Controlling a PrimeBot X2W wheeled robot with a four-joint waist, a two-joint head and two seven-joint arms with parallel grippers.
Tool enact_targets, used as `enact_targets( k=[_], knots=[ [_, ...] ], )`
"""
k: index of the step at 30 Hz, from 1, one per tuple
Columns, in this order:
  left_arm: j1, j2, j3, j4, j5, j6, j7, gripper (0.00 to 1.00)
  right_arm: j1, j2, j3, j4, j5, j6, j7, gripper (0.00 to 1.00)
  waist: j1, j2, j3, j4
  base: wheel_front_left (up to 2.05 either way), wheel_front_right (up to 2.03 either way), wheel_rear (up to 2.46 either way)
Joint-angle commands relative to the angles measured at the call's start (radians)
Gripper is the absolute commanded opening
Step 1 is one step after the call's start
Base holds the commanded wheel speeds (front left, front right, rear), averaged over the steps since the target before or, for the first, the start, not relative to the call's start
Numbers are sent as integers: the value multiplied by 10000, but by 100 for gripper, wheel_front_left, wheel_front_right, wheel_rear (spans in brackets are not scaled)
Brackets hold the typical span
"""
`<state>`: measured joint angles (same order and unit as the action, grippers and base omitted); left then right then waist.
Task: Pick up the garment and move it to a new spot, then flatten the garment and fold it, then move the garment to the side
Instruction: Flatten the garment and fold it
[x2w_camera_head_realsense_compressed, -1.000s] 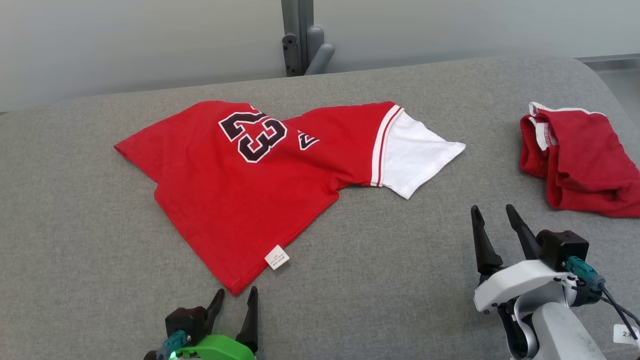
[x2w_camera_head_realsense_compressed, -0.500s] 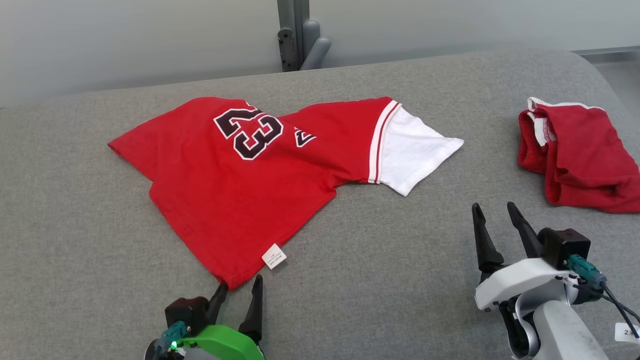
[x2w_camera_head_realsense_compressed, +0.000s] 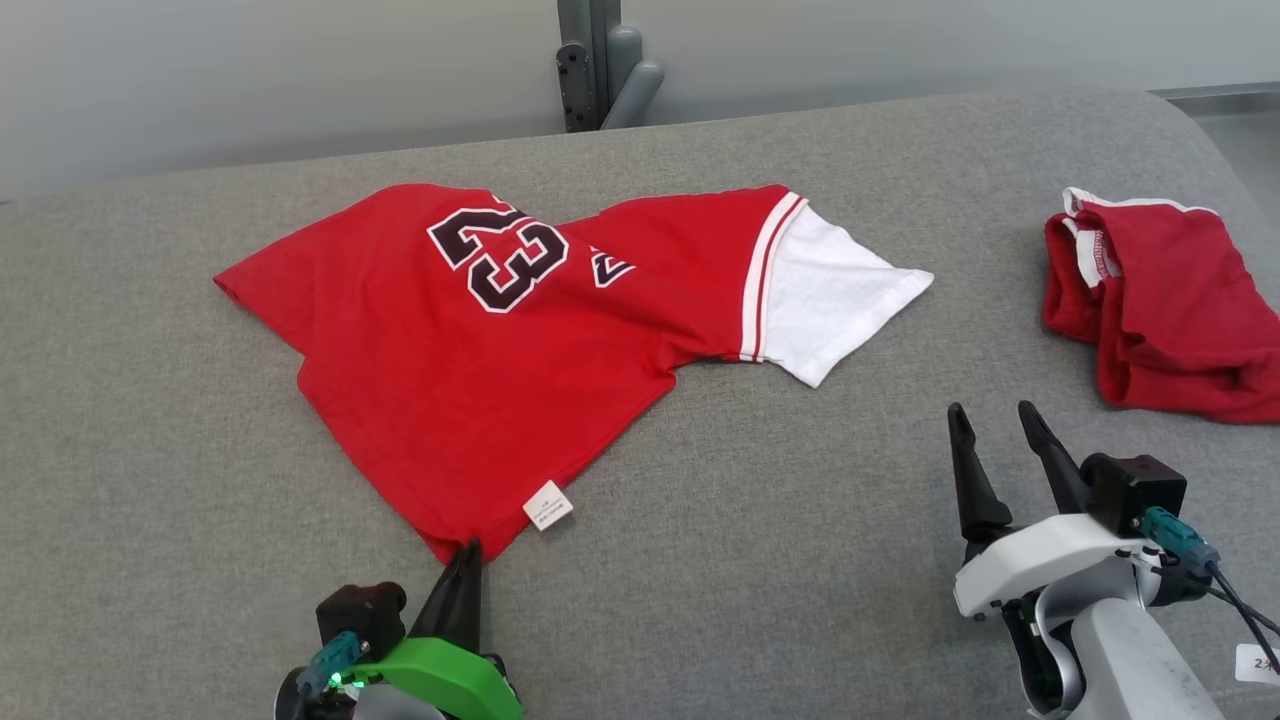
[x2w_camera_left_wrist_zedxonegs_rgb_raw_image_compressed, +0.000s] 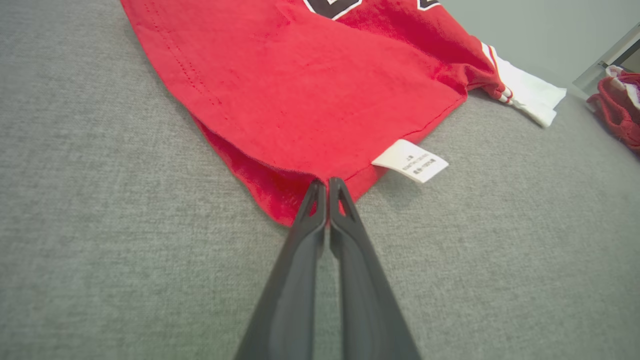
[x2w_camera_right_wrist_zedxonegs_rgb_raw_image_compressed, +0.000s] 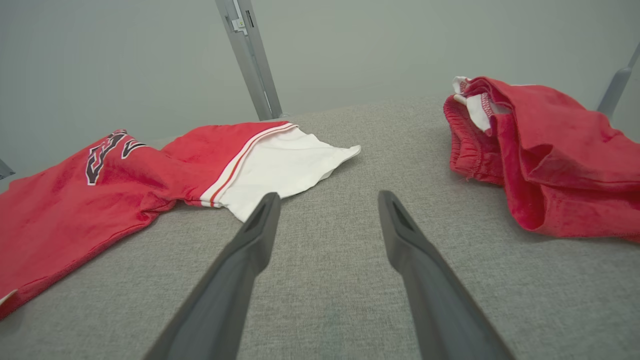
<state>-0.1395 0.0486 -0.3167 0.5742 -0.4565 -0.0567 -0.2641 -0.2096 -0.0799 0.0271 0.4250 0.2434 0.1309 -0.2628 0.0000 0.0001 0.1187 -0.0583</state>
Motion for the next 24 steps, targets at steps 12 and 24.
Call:
enact_targets(
  k=[12,24],
  knots=[
    [307,84,1401,-622,1594,460,1,0,-255,-178,-738,85,-67,-5,-24,100,0,-1,340,1443,0,0,0],
    [289,54,2654,-823,2338,116,1,0,-731,-270,-1244,1160,-429,-5,-24,100,0,-1,908,2522,0,0,0]
  ],
)
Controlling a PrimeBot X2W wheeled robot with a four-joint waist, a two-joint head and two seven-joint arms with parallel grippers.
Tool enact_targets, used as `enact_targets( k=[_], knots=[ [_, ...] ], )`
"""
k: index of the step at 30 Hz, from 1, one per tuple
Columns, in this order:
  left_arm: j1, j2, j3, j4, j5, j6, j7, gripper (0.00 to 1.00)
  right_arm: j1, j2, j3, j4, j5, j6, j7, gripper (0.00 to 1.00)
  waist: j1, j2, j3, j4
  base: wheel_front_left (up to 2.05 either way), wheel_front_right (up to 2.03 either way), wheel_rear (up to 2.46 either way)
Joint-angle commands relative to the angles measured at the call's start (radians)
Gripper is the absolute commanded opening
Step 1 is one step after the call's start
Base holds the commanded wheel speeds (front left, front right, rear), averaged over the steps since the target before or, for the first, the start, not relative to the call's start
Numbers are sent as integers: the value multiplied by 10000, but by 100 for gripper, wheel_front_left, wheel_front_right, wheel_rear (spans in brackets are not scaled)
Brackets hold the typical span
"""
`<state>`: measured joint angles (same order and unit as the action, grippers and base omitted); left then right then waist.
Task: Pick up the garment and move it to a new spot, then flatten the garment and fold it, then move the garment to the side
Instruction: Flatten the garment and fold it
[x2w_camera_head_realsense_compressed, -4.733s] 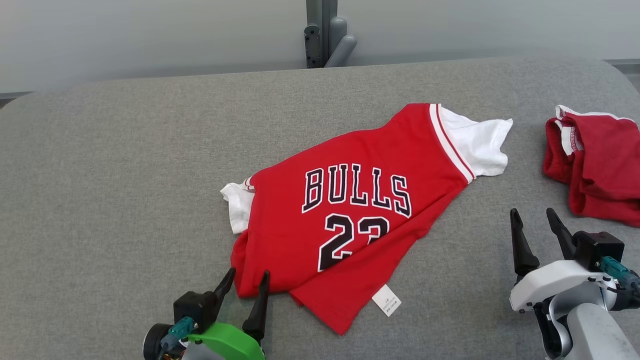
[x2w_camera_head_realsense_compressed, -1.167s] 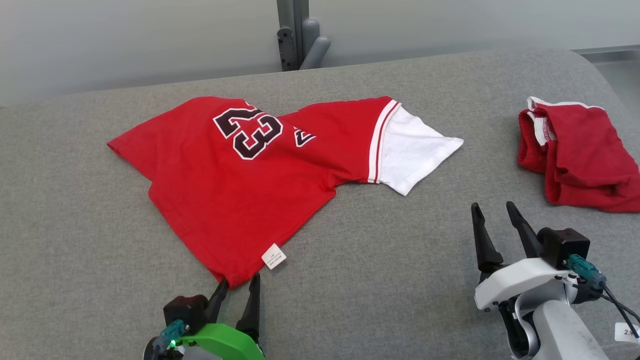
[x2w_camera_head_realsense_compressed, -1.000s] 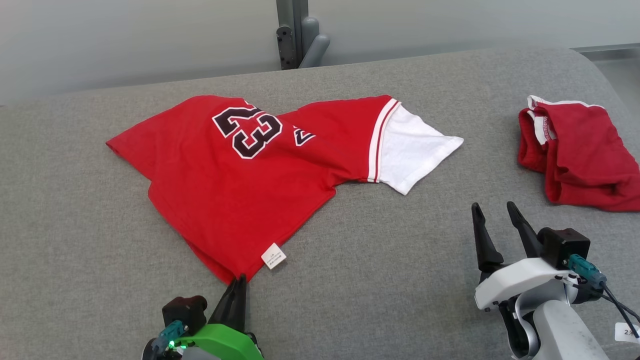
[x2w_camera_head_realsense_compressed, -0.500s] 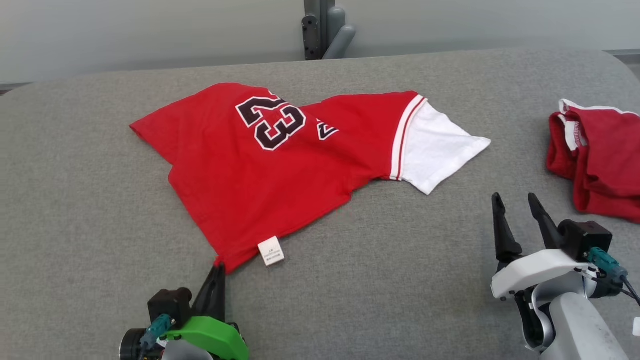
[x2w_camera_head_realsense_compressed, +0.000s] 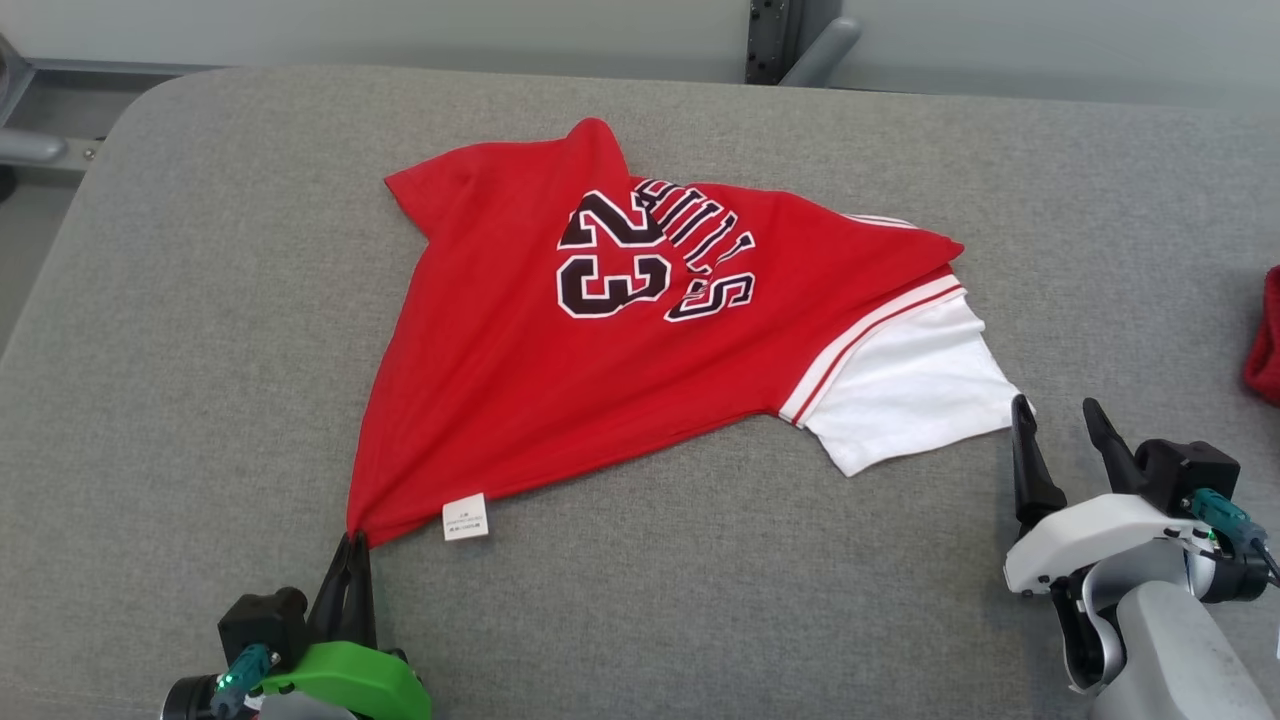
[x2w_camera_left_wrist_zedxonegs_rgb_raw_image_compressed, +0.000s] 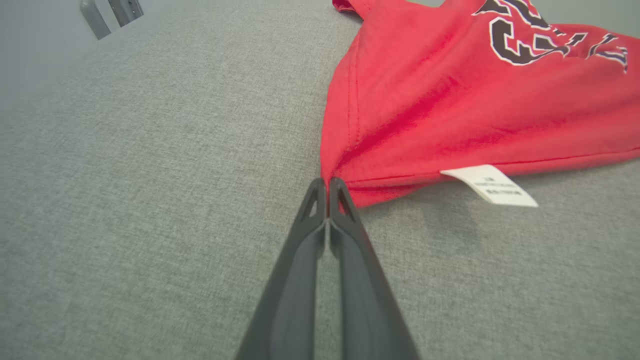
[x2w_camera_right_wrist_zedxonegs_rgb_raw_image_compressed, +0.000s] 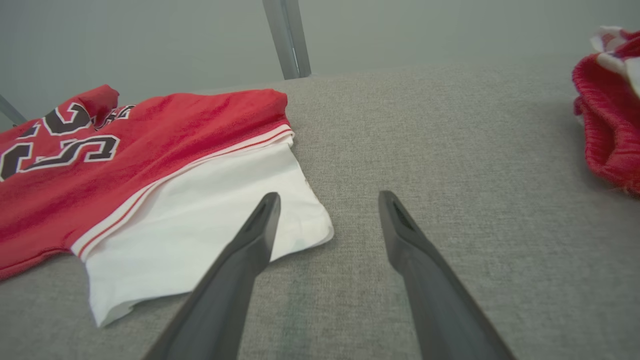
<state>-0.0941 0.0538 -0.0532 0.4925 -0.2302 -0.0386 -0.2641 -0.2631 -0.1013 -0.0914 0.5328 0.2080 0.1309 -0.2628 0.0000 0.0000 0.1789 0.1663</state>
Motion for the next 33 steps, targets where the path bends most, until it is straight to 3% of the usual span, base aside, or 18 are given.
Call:
enact_targets(
  k=[1,10,11,12,13,14,15,18,25,29,33],
  knots=[
    [-249,-7,-16,-9,92,-88,1,0,-245,-61,-80,199,-84,-5,-24,100,0,0,370,310,0,0,0],
    [-721,-12,-847,-155,-318,-97,1,0,-826,-99,24,1685,-304,-5,0,100,0,0,707,454,0,0,0],
    [-741,-12,-922,-154,-333,-84,1,0,-874,-79,47,1802,-302,-5,8,82,0,0,718,449,0,0,0],
    [-757,-13,-966,-153,-351,-84,1,0,-885,-68,94,1894,-281,-5,10,44,0,0,725,435,0,0,0],
    [-781,-13,-974,-163,-355,-65,1,0,-891,-55,135,1945,-259,-5,10,29,0,0,717,408,0,0,0],
    [-792,-14,-985,-175,-366,-56,1,0,-881,-44,167,1980,-238,-5,10,5,0,0,692,378,0,0,0],
    [-781,-14,-992,-186,-354,-53,1,0,-871,-39,221,2028,-175,-5,10,0,0,0,661,343,0,0,0],
    [-737,-15,-896,-291,-222,-97,1,0,-945,-72,289,1808,106,-9,2,0,0,0,512,192,0,0,0],
    [-935,48,-341,-1471,342,-448,-1,0,-1252,-27,306,-509,1213,-9,-16,0,0,0,-444,-402,0,0,0],
    [-1390,547,-12,-2227,761,-656,-1,0,-1742,-284,453,-1997,1816,-8,-21,0,0,0,-1284,-869,0,0,0],
    [-2402,1429,189,-2767,990,-796,1,0,-2681,-702,535,-3174,2245,-8,-25,0,0,0,-1833,-1279,0,0,0]
  ],
)
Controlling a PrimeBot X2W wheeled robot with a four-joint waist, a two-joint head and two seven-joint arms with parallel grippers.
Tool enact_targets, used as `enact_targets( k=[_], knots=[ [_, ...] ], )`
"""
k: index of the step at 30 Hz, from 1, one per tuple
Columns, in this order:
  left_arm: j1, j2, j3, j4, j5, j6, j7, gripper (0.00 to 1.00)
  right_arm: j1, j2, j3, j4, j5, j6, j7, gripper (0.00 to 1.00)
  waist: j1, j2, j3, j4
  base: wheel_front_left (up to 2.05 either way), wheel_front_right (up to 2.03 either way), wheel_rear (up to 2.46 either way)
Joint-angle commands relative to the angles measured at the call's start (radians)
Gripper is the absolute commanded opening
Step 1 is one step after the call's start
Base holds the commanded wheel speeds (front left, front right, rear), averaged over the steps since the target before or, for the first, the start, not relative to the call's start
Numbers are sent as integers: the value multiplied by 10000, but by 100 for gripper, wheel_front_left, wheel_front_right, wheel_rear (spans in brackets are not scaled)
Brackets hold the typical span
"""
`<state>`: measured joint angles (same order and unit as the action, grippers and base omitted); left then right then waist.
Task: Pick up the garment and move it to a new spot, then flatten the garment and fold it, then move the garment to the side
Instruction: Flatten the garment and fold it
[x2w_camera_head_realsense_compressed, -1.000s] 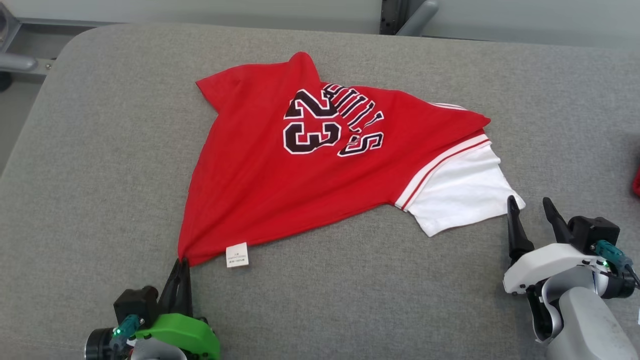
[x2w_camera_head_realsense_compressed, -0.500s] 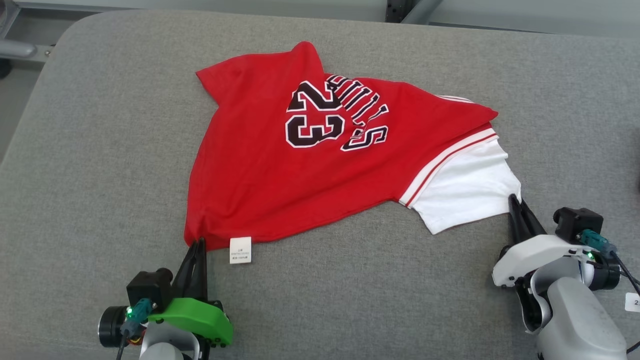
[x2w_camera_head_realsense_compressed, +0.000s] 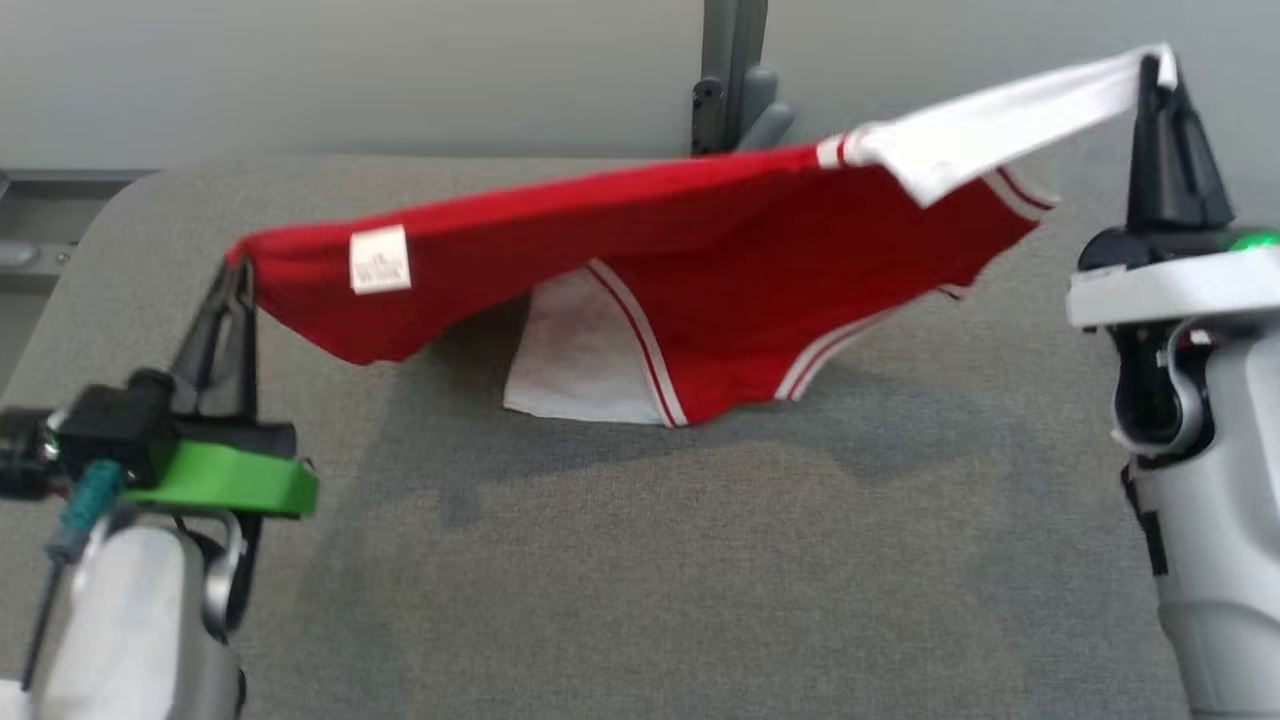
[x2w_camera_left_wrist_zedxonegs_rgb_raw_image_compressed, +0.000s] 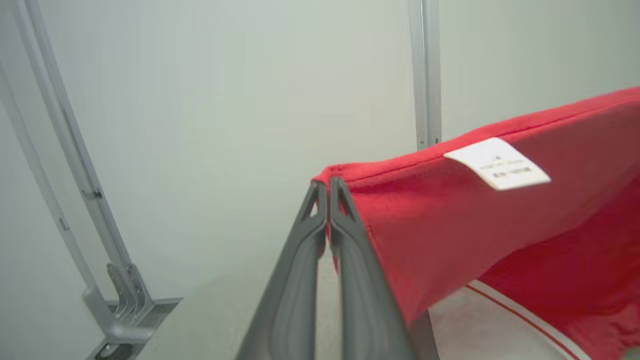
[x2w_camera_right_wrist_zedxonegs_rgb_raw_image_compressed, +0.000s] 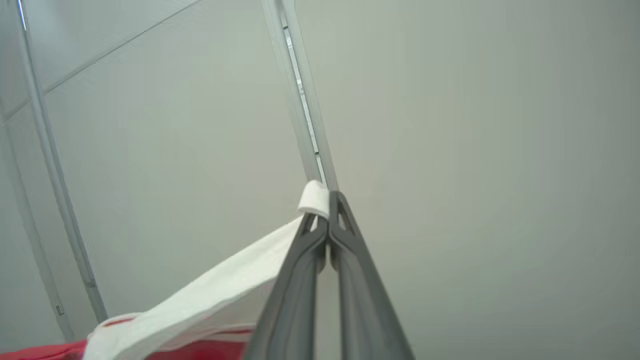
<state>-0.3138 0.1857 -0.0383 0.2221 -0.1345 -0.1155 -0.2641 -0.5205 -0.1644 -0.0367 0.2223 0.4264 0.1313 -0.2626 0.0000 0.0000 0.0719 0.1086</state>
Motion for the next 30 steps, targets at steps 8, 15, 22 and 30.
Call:
enact_targets(
  k=[8,15,22,30],
  knots=[
    [-3236,2010,71,-831,-138,-133,545,0,-2629,-1098,546,-1129,502,-13,-23,0,0,0,-964,-1192,0,0,0],
    [-4788,2741,-646,-593,-535,-160,1559,0,-4032,-1551,987,-359,386,-13,607,0,0,0,-225,-1304,0,0,0],
    [-6119,2920,-1980,652,-1094,-133,1935,0,-5376,-1748,1339,914,-5,-13,1259,0,0,0,2376,-1285,0,0,0],
    [-9426,2831,-2398,2749,-405,-76,497,0,-8919,-2073,426,2941,-1765,-15,360,0,0,0,4023,-1296,0,0,0]
  ],
)
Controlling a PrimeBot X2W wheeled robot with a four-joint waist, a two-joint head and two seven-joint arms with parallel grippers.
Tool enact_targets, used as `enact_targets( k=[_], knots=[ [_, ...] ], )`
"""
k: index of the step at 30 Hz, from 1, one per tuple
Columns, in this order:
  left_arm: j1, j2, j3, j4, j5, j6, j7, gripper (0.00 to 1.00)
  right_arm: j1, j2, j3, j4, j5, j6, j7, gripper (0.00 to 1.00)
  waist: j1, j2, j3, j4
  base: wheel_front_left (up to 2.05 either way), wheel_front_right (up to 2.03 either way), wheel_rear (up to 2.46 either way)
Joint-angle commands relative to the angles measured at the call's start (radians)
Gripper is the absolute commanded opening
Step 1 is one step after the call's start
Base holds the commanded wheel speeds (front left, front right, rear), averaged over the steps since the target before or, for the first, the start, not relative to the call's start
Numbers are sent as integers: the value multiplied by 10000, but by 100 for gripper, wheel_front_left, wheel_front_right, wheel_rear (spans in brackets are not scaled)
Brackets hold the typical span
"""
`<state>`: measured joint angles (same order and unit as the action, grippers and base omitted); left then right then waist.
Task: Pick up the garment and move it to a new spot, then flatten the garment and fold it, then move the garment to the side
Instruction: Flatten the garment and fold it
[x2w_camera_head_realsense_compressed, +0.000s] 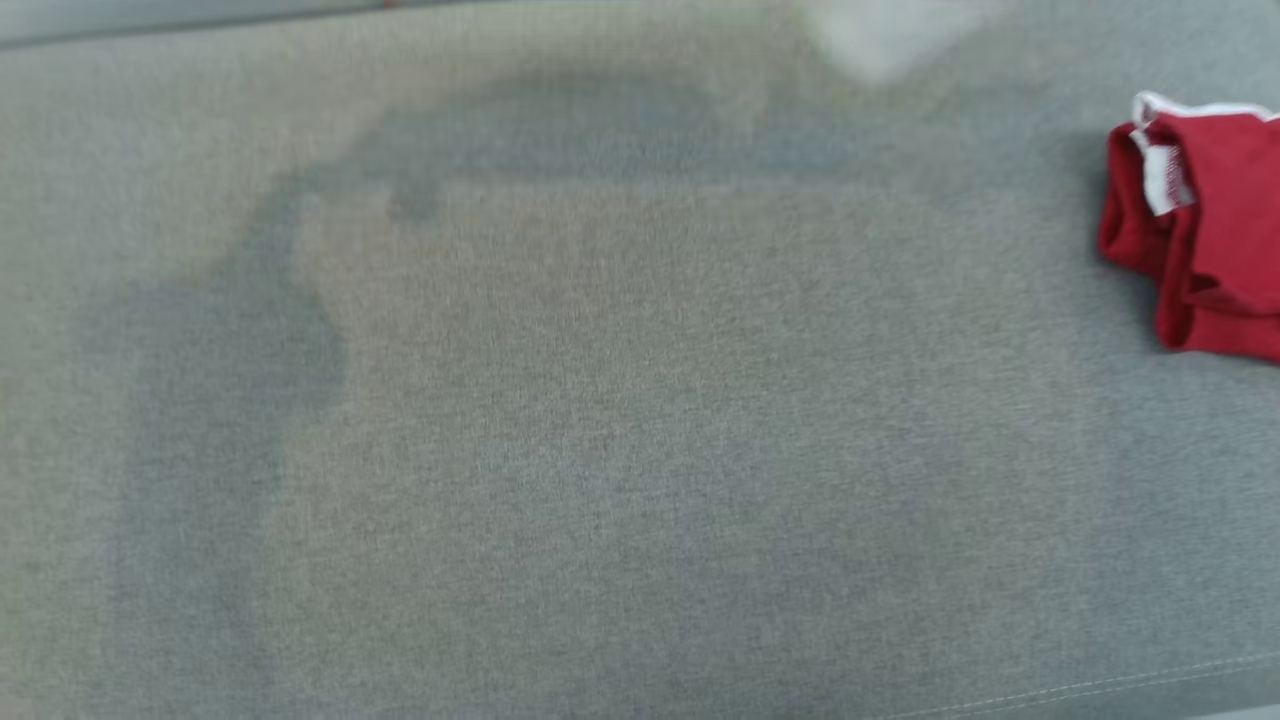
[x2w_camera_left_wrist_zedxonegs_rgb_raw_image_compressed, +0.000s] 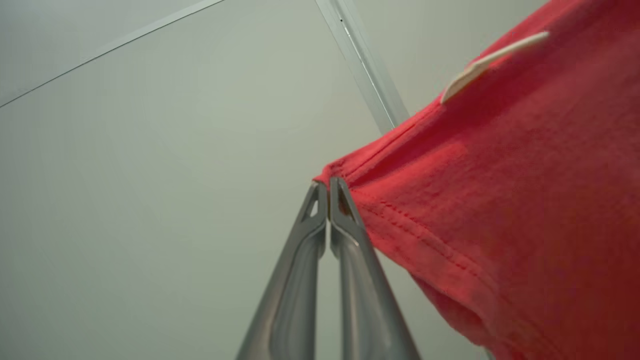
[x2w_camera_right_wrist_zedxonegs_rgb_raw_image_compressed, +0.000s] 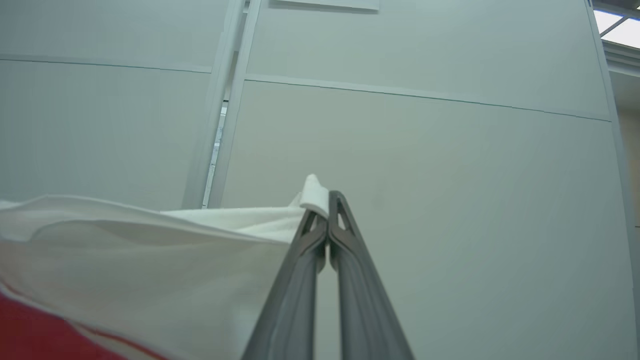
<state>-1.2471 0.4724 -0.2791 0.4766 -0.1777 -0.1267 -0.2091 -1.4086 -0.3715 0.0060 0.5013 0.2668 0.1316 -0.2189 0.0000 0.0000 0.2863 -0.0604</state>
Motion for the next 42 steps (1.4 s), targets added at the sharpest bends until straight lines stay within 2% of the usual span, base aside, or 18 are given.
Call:
enact_targets(
  k=[1,4,8,9,11,16,22,29,42],
  knots=[
    [-347,-75,-5,405,87,35,-212,0,-271,-31,-76,346,-291,-20,-171,0,0,0,1840,401,0,0,0],
    [-635,-152,26,865,137,54,-480,0,-444,-302,-84,677,-481,-22,-392,0,0,0,1567,406,0,0,0],
    [636,-285,153,1125,-44,92,-534,0,1106,-317,247,847,84,-22,-458,0,0,0,1206,335,0,0,0],
    [1179,-361,263,1069,-158,147,-537,0,1700,-350,289,651,278,-23,-459,0,0,0,1125,329,0,0,0],
    [3203,-773,613,972,-448,320,-541,0,4034,-237,208,-12,945,-29,-463,0,0,0,817,318,0,0,0],
    [6617,-1947,1184,756,-746,386,-545,0,8081,302,237,-710,1838,-26,-467,0,0,0,55,290,0,0,0],
    [9612,-3168,1739,1000,-597,277,-548,0,11279,805,480,-683,2416,-20,-467,0,0,0,-1111,188,0,0,0],
    [11749,-3792,2389,1018,-269,175,-549,0,13575,974,572,-192,2440,-20,-467,0,0,0,-2491,101,0,0,0],
    [13966,-4121,3070,656,68,82,-549,0,15655,660,997,-234,2456,-22,-463,0,0,0,-3298,273,0,0,0]
  ],
)
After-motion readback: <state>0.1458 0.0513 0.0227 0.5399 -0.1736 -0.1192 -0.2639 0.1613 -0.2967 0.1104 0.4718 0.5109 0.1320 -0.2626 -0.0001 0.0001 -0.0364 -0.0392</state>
